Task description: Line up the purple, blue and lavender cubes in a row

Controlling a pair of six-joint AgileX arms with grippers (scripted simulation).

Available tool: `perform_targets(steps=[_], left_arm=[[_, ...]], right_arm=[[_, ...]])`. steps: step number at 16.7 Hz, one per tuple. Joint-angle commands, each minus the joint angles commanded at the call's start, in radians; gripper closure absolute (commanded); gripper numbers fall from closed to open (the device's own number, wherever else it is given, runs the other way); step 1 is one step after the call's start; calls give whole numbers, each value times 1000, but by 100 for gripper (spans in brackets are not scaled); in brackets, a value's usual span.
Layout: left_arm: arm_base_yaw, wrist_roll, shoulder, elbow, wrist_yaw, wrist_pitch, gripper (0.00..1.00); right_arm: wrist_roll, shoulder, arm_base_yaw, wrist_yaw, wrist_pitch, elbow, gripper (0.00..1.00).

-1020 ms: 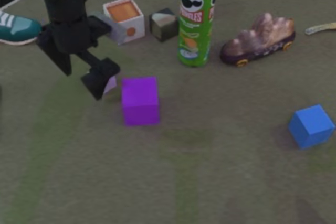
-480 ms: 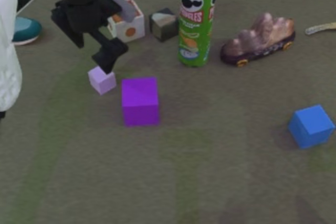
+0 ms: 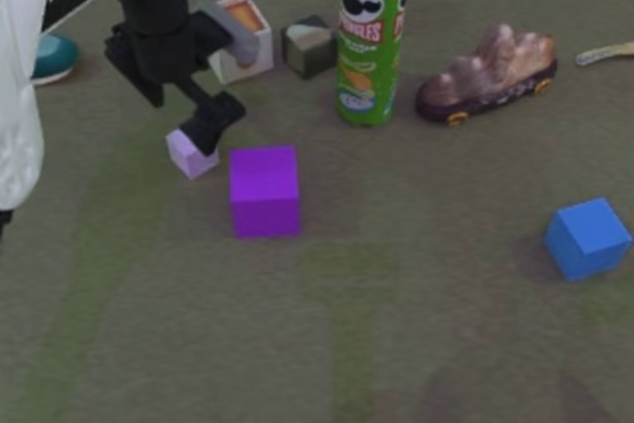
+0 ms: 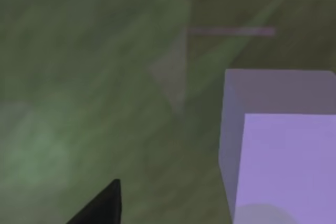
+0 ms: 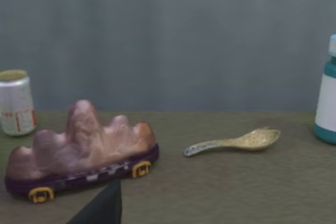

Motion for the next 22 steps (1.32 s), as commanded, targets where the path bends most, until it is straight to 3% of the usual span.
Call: perform_targets(steps=[5,10,22], left_arm=[[2,3,33,-152,0,189,0],[2,3,37,-164,1,202,0],[2,3,37,-164,1,202,90]], right_arm=[[0,0,0,0,0,0,0],[0,0,0,0,0,0,0],[0,0,0,0,0,0,0]])
